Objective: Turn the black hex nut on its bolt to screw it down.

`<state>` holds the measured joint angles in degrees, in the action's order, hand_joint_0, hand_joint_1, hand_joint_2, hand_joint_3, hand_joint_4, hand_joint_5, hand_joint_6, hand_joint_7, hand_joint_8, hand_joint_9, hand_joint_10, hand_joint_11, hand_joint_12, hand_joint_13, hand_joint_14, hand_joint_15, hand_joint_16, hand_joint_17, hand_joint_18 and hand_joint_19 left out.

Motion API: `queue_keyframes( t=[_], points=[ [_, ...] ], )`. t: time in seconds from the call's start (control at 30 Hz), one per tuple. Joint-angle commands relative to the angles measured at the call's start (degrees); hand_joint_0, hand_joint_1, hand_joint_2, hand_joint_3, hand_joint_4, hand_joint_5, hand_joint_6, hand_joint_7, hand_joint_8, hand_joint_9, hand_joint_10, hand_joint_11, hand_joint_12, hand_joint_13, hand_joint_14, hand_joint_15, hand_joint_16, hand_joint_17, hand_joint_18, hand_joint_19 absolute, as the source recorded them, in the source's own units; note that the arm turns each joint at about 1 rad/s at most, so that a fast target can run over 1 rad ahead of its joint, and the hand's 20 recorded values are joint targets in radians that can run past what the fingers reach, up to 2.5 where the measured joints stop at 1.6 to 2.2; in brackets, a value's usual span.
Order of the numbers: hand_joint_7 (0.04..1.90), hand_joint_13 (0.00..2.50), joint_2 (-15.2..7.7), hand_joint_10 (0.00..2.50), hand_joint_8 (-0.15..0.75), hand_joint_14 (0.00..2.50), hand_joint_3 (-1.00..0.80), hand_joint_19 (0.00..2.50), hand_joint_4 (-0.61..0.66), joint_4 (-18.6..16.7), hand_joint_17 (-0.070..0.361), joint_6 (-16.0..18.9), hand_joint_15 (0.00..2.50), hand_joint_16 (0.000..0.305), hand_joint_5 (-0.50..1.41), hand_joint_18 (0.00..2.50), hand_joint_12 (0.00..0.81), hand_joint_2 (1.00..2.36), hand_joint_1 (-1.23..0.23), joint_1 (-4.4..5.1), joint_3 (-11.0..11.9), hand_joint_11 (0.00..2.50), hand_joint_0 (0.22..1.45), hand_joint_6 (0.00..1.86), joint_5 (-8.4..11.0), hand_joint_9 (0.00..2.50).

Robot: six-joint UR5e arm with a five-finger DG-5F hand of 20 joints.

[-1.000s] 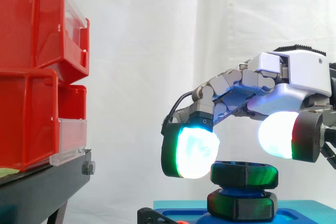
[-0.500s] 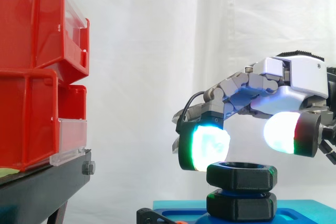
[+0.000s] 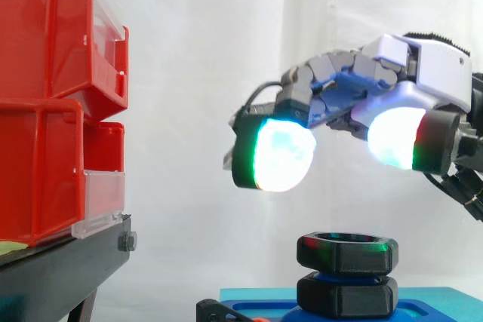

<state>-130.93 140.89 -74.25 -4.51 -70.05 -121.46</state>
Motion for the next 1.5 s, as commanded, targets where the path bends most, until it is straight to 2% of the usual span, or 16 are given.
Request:
queue_keyframes(
  t=[0.0, 0.1, 0.17, 0.3, 0.43, 0.6, 0.8, 1.17, 1.23, 1.47],
  points=[
    [0.98, 0.67, 0.0, 0.01, 0.242, 0.01, -0.5, 0.13, 0.16, -0.5, 0.061, 0.0, 0.2, 0.027, -0.16, 0.38, 0.27, 1.0, -0.38, 1.35, 0.0, 0.27, 0.48, 0.66, 2.2, 0.7],
    [1.02, 0.67, 0.0, 0.01, 0.243, 0.01, -0.5, 0.13, 0.17, -0.4, 0.061, -0.3, 0.2, 0.027, -0.15, 0.38, 0.27, 1.0, -0.38, 2.23, 0.0, 0.27, 0.48, 0.63, 3.07, 0.7],
    [1.03, 0.66, 0.0, 0.01, 0.242, 0.01, -0.5, 0.13, 0.17, -0.3, 0.061, -0.6, 0.2, 0.027, -0.15, 0.38, 0.271, 1.0, -0.39, 3.19, 0.0, 0.27, 0.48, 0.62, 4.22, 0.7],
    [1.04, 0.67, 0.0, 0.01, 0.242, 0.01, -0.5, 0.13, 0.17, 0.2, 0.061, -1.6, 0.2, 0.027, -0.15, 0.38, 0.271, 1.0, -0.39, 4.42, 0.0, 0.27, 0.48, 0.61, 6.24, 0.7],
    [1.07, 0.67, -0.3, 0.01, 0.242, 0.01, -0.5, 0.13, 0.18, 1.1, 0.061, -2.5, 0.2, 0.027, -0.14, 0.38, 0.272, 1.0, -0.39, 5.13, 0.0, 0.26, 0.48, 0.59, 7.21, 0.69],
    [1.08, 0.67, -2.8, 0.01, 0.245, 0.01, -0.5, 0.13, 0.18, 1.2, 0.061, -2.4, 0.2, 0.027, -0.14, 0.38, 0.271, 1.0, -0.39, 5.39, 0.0, 0.26, 0.48, 0.58, 7.56, 0.69],
    [1.07, 0.67, -2.8, 0.01, 0.245, 0.01, -0.5, 0.13, 0.17, -0.4, 0.061, -1.3, 0.2, 0.027, -0.14, 0.38, 0.273, 1.0, -0.39, 5.48, 0.0, 0.26, 0.48, 0.6, 7.56, 0.7],
    [0.95, 0.67, -2.9, 0.01, 0.246, 0.01, -0.5, 0.13, 0.16, -0.4, 0.061, -1.1, 0.2, 0.027, -0.16, 0.39, 0.27, 1.0, -0.39, 5.39, 0.0, 0.27, 0.48, 0.7, 7.56, 0.7],
    [0.9, 0.67, -2.9, 0.01, 0.245, 0.01, -0.5, 0.13, 0.16, -0.4, 0.061, -1.2, 0.2, 0.027, -0.16, 0.38, 0.27, 1.0, -0.39, 5.66, 0.0, 0.26, 0.48, 0.73, 7.56, 0.7],
    [0.89, 0.67, -2.9, 0.01, 0.243, 0.01, -0.5, 0.13, 0.15, -0.4, 0.061, -1.3, 0.19, 0.027, -0.17, 0.38, 0.268, 1.0, -0.39, 5.66, 0.0, 0.27, 0.48, 0.75, 7.29, 0.7]
  ],
)
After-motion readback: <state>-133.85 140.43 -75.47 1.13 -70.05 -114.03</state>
